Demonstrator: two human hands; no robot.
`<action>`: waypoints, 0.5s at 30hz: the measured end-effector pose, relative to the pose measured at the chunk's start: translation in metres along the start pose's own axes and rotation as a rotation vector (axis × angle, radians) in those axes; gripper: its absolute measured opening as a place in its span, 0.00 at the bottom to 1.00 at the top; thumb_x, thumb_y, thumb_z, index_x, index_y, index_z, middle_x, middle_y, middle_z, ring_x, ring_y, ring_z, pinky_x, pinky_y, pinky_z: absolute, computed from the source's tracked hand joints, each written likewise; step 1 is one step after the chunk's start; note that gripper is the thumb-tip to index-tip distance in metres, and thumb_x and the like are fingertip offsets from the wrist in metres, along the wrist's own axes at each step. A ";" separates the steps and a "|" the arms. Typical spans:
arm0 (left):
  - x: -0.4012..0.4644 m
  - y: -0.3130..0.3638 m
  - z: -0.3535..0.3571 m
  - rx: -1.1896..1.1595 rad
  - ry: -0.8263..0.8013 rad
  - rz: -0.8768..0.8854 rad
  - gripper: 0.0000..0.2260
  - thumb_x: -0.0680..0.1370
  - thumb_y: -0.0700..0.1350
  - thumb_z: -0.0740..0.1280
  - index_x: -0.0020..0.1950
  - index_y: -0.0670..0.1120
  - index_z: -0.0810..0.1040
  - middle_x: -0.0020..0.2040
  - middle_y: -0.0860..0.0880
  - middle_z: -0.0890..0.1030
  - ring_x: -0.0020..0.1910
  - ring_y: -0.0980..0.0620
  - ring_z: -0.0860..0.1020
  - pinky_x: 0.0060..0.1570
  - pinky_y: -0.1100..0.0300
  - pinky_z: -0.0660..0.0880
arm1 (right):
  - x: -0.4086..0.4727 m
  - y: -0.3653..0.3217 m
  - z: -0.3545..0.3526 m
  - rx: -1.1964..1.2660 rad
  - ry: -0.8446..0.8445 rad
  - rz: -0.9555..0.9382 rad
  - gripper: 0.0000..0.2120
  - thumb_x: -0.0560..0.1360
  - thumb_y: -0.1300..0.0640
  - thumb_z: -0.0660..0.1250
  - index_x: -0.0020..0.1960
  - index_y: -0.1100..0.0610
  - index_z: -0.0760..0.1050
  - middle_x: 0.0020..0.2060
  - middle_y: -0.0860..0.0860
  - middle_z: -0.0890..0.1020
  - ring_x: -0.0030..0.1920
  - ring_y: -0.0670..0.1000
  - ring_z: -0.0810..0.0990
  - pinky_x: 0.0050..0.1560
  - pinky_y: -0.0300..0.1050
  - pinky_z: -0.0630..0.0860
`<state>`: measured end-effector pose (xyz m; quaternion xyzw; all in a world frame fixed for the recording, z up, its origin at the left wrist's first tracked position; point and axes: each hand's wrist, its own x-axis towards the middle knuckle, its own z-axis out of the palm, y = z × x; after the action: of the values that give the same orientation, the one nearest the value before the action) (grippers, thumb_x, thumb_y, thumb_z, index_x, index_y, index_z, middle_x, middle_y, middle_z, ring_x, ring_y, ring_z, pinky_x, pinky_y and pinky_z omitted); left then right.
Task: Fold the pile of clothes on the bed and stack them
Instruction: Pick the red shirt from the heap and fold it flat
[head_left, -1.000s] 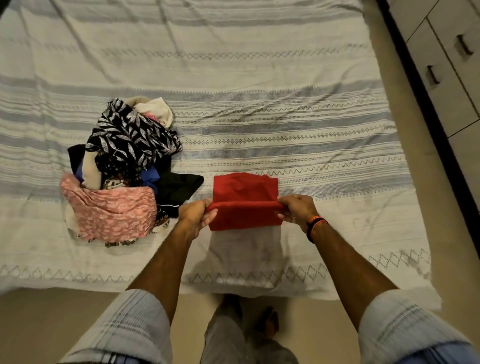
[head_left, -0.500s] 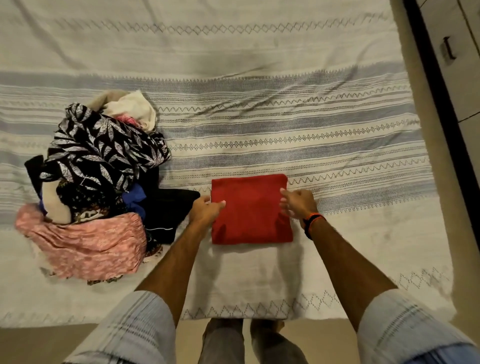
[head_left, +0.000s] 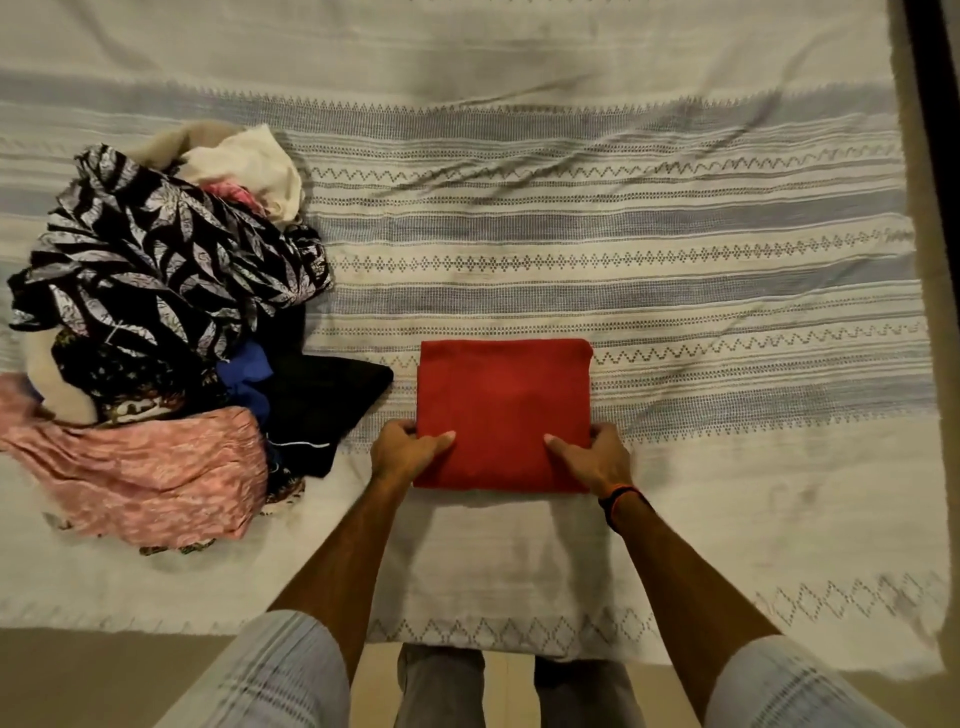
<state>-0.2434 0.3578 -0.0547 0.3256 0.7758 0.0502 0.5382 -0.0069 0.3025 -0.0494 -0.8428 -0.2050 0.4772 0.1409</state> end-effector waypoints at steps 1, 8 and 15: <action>0.001 -0.001 0.001 -0.006 0.009 0.003 0.29 0.64 0.55 0.80 0.60 0.44 0.80 0.55 0.48 0.83 0.53 0.46 0.81 0.57 0.52 0.78 | 0.004 0.002 0.002 0.030 -0.003 0.002 0.34 0.67 0.46 0.79 0.65 0.60 0.69 0.59 0.55 0.79 0.59 0.58 0.78 0.60 0.51 0.75; 0.003 0.000 0.010 -0.149 -0.081 -0.021 0.30 0.60 0.55 0.82 0.59 0.44 0.82 0.53 0.48 0.84 0.53 0.47 0.82 0.60 0.49 0.78 | 0.021 0.008 0.004 0.176 -0.099 -0.038 0.27 0.65 0.44 0.79 0.60 0.55 0.79 0.54 0.51 0.84 0.55 0.54 0.82 0.62 0.54 0.77; -0.011 0.013 0.012 -0.147 -0.049 0.071 0.24 0.69 0.48 0.78 0.63 0.44 0.79 0.57 0.47 0.83 0.56 0.47 0.80 0.61 0.48 0.76 | 0.012 -0.003 -0.005 0.225 -0.133 -0.142 0.27 0.67 0.48 0.77 0.63 0.53 0.77 0.55 0.50 0.83 0.56 0.54 0.82 0.62 0.57 0.77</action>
<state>-0.2249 0.3586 -0.0457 0.3137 0.7446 0.1182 0.5773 0.0024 0.3107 -0.0541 -0.7715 -0.2182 0.5409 0.2542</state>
